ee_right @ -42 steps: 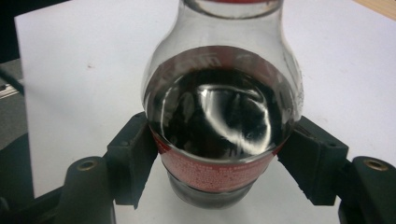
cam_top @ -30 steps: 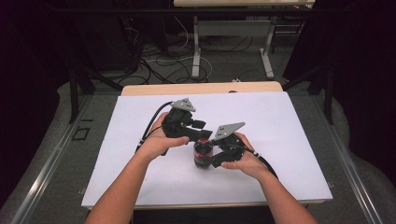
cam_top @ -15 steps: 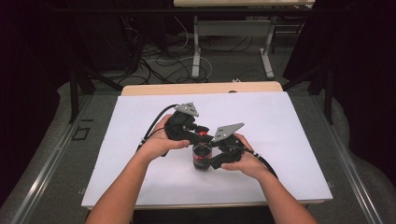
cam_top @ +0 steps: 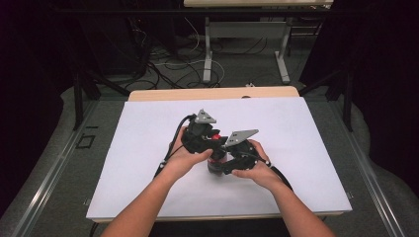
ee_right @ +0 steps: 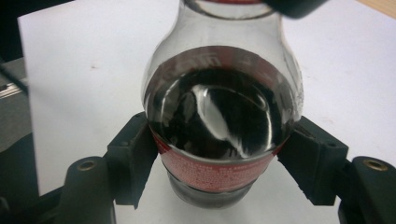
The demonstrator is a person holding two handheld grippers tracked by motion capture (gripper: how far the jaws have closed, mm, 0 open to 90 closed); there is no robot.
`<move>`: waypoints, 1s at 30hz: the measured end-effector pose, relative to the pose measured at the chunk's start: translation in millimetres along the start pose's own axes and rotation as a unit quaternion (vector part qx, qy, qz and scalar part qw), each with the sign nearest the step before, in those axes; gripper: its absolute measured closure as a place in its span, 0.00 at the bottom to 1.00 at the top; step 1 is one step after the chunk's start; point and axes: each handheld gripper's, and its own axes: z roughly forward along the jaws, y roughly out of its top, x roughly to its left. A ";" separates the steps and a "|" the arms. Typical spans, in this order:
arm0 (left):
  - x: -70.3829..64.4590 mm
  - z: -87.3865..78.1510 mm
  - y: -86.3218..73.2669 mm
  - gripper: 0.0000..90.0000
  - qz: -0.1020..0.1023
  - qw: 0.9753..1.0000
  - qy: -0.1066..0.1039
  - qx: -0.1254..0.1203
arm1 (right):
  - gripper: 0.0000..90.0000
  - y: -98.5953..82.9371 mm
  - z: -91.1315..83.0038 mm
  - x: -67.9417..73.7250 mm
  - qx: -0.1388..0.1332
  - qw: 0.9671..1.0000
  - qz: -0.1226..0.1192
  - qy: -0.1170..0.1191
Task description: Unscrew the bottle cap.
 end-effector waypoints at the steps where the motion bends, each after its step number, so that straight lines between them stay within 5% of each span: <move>1: -1.8 0.6 0.1 0.68 -0.005 1.000 0.010 -0.001 | 0.34 0.0 0.4 -1.1 0.000 1.000 -0.002 0.000; 6: -7.9 4.7 0.8 0.68 -0.031 0.999 0.044 -0.008 | 0.34 -0.5 0.2 -0.7 0.004 1.000 0.014 -0.015; 9: -9.6 4.6 1.9 0.67 -0.033 0.998 0.048 -0.010 | 0.34 -0.6 -0.3 -1.4 0.004 1.000 0.016 -0.013; 11: -9.9 0.6 3.4 0.58 -0.027 0.999 0.039 -0.013 | 0.34 -0.5 -1.5 -2.0 0.005 1.000 0.014 -0.002; 20: 9.7 -18.4 9.1 0.47 0.015 0.999 -0.033 -0.002 | 0.34 0.0 -2.8 -1.2 -0.007 1.000 -0.003 0.020; 24: 16.3 -20.0 6.1 0.51 0.042 0.996 -0.079 0.014 | 0.34 0.8 -4.2 -0.1 -0.007 0.999 -0.010 0.037; 27: 21.8 -20.0 5.9 0.56 0.057 0.991 -0.119 0.022 | 0.34 0.6 -2.5 1.9 -0.014 0.999 -0.016 0.046; 28: 22.1 -18.7 5.1 0.56 0.050 0.991 -0.124 0.018 | 0.34 0.6 -2.5 1.9 -0.014 0.999 -0.016 0.046; 30: 25.8 -18.5 6.2 0.58 0.069 0.986 -0.146 0.030 | 0.34 1.2 -3.5 2.7 -0.006 0.998 -0.019 0.057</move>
